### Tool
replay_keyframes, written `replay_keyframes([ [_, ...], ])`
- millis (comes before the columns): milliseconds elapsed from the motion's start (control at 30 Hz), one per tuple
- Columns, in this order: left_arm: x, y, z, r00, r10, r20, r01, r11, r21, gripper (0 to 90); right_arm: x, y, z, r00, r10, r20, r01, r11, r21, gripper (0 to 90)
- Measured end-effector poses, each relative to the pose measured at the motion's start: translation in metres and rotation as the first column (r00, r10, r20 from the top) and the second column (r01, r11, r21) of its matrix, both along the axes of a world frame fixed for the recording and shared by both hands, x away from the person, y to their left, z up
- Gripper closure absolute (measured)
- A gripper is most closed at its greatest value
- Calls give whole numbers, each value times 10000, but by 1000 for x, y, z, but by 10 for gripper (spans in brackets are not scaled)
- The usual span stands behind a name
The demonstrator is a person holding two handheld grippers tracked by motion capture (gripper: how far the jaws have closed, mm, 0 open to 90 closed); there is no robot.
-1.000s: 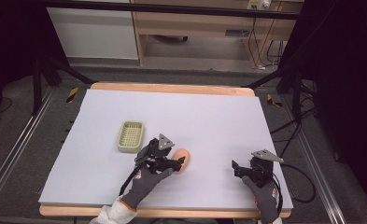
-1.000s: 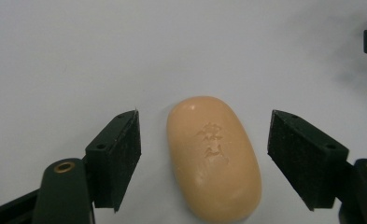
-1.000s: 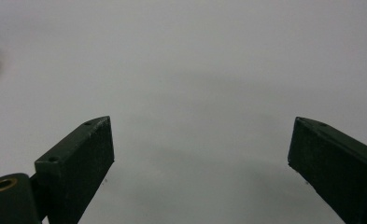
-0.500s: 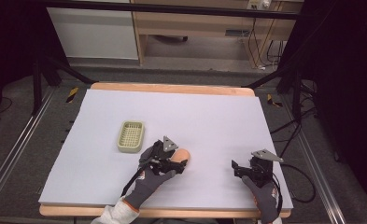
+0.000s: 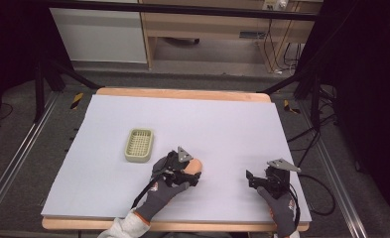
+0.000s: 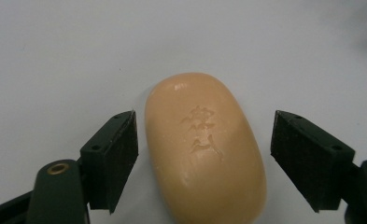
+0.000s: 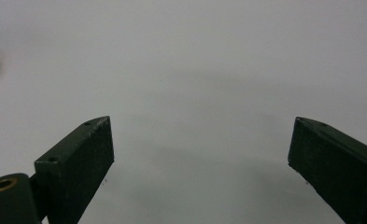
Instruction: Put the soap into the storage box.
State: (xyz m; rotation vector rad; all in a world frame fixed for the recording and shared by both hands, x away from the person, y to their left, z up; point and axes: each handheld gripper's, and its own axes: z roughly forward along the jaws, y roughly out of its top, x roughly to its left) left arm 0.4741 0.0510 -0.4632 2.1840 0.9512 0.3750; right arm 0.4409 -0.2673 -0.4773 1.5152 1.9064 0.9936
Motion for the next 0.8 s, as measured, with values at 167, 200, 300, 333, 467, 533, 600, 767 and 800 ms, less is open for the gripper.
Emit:
replay_keyframes([
  [167,2,-1,-4,9999,51,-119,-50,10000,84,230,0,0,0,10000,6,2,-6,10000,-43,72],
  [200,3,-1,-5,9999,78,-144,-76,9999,125,232,0,0,0,10000,9,-22,-9,10000,-23,72],
  [300,4,-2,-7,9997,96,-205,-93,9999,144,234,0,0,0,10000,7,-39,-8,10000,-6,71],
  [333,4,-2,-8,9997,85,-238,-81,9998,171,234,0,0,0,10000,4,-45,-4,10000,0,71],
  [467,5,-4,-11,9995,96,-308,-90,9998,202,242,0,0,0,10000,9,-58,-9,10000,-2,71],
  [533,5,-4,-12,9994,83,-322,-74,9996,258,246,0,0,0,10000,0,-68,0,10000,7,71],
  [600,5,-6,-13,9994,121,-327,-113,9996,265,251,1,0,0,10000,5,-62,-5,10000,4,71],
  [767,5,-6,-14,9995,149,-287,-138,9993,356,251,1,0,-1,10000,18,-72,-19,10000,-19,71],
  [800,4,-7,-14,9994,170,-285,-160,9992,363,251,1,0,-1,10000,39,-75,-39,10000,-37,71],
])
